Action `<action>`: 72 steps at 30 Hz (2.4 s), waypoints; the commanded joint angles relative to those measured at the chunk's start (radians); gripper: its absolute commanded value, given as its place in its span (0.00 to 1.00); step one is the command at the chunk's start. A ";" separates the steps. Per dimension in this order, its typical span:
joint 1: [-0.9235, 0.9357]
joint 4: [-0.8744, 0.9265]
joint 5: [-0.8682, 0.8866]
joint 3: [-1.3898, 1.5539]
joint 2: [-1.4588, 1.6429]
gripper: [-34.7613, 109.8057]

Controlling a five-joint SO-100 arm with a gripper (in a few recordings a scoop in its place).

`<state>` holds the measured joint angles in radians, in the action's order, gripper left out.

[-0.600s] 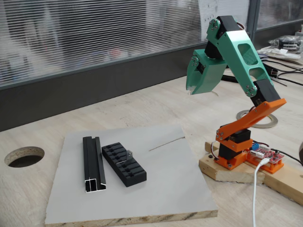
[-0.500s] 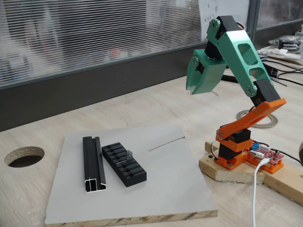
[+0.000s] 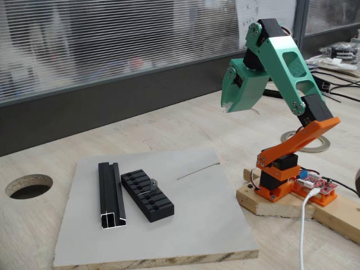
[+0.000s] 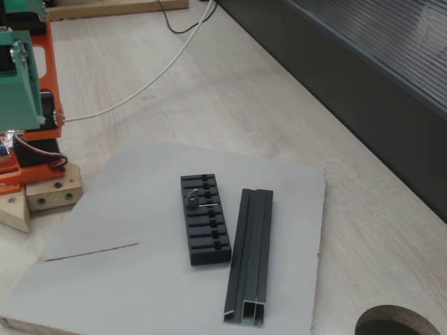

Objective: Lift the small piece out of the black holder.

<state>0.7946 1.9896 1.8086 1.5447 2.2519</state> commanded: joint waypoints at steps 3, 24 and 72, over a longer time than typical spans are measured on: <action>-0.005 0.031 0.020 0.003 0.002 0.37; -0.565 0.031 0.977 0.003 0.000 0.37; -0.960 -0.500 0.741 0.120 -0.505 0.36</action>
<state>-0.1565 1.4941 2.5587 1.6613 1.7395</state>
